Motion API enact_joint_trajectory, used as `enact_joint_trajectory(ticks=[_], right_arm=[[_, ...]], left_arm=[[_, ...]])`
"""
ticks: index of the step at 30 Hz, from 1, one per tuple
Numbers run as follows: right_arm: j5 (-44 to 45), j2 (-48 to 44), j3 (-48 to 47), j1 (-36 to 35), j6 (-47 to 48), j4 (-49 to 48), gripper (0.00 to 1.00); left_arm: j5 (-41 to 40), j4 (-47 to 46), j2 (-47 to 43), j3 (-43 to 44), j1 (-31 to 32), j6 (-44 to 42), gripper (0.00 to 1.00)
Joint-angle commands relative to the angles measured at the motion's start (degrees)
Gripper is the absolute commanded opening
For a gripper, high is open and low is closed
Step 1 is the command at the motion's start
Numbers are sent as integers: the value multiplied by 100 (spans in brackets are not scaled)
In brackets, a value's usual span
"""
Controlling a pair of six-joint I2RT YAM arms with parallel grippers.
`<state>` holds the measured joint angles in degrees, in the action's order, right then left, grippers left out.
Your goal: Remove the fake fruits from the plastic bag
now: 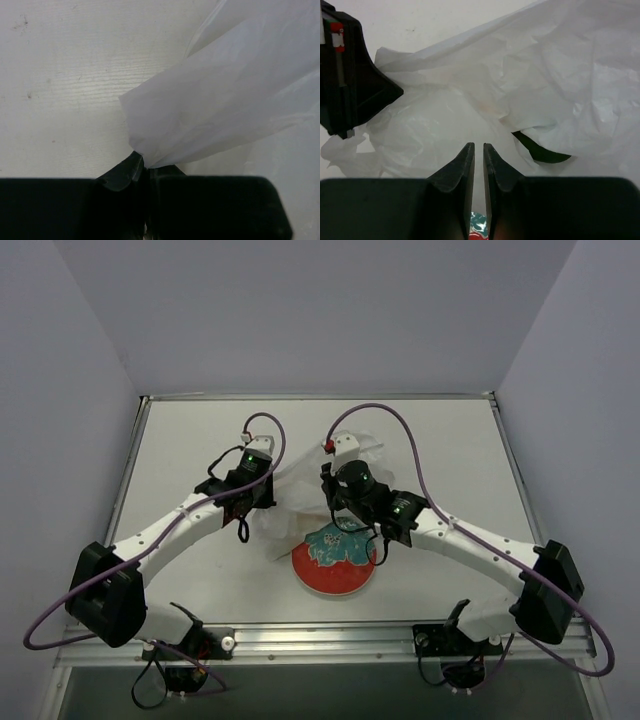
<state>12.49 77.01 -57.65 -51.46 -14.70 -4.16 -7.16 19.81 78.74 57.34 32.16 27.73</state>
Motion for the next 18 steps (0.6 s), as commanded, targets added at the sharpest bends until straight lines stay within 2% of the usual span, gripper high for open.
enact_joint_trajectory(ticks=[1, 6, 7, 10, 11, 15, 18], right_arm=[[227, 838, -273, 31, 239, -375, 9], [-166, 1737, -388, -4, 38, -752, 5], [-229, 1764, -292, -126, -24, -866, 5], [-563, 1555, 226, -250, -270, -1323, 5], [-537, 1484, 332, -250, -340, -1411, 5], [-308, 1194, 640, -23, -314, -1420, 5], [-405, 1175, 685, 408, -244, -1438, 5]], left_arm=[[83, -21, -184, 32, 44, 119, 2], [109, -12, -219, 31, 36, 198, 2], [162, -39, -219, 5, 36, 207, 5], [512, -267, -166, -170, 1, 277, 35], [592, -337, -140, -232, 1, 364, 51], [961, -732, 210, -531, -34, 558, 61], [1365, -1057, 675, -663, -35, 734, 61]])
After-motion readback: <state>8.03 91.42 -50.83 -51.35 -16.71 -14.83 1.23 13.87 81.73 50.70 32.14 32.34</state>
